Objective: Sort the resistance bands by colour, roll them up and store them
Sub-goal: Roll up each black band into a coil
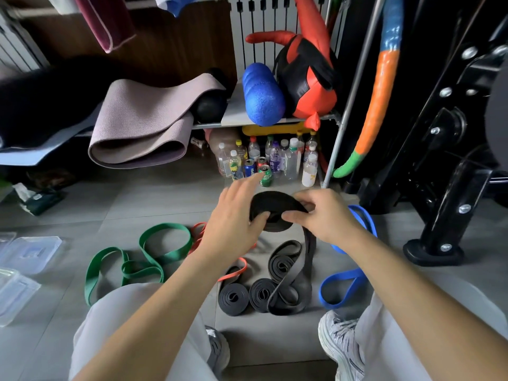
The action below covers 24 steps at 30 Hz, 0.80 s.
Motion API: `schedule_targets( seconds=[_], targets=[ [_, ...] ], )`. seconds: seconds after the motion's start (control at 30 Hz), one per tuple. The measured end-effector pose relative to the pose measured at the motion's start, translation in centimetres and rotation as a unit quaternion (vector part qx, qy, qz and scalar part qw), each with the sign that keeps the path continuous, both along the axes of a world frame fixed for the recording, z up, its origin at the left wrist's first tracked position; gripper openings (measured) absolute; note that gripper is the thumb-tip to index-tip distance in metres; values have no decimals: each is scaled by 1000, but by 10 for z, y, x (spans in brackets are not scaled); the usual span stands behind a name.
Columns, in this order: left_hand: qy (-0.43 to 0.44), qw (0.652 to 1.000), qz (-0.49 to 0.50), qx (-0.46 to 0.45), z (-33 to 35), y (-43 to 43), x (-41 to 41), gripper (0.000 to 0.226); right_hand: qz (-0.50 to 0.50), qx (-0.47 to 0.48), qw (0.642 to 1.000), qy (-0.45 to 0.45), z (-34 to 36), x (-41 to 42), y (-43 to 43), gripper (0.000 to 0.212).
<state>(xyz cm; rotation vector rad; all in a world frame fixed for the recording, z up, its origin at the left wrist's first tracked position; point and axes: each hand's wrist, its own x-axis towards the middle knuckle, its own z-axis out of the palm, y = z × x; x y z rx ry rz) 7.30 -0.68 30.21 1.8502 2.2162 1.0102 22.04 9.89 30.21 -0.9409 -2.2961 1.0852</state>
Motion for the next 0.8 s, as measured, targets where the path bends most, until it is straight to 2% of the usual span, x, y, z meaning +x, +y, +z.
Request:
schedule_targets(
  seconds=[0.07, 0.17, 0.3, 0.47, 0.67, 0.8],
  targets=[
    [82, 995, -48, -10, -4, -1, 1, 55, 0, 23, 999, -33, -1, -2, -1, 20],
    [56, 997, -45, -22, -1, -2, 0, 43, 16, 29, 999, -35, 0, -3, -2, 19],
    [39, 997, -44, -42, 3, -3, -2, 39, 44, 25, 998, -23, 0, -3, -4, 21],
    [-33, 998, -30, -38, 10, -1, 0, 30, 44, 4, 999, 26, -2, -3, -1, 19],
    [-129, 991, 13, 27, 13, 0, 3, 30, 30, -107, 989, 95, 5, -4, 3, 22],
    [-226, 971, 34, 64, 14, 0, -1, 29, 29, -153, 979, 132, 3, -4, 6, 30]
  ],
)
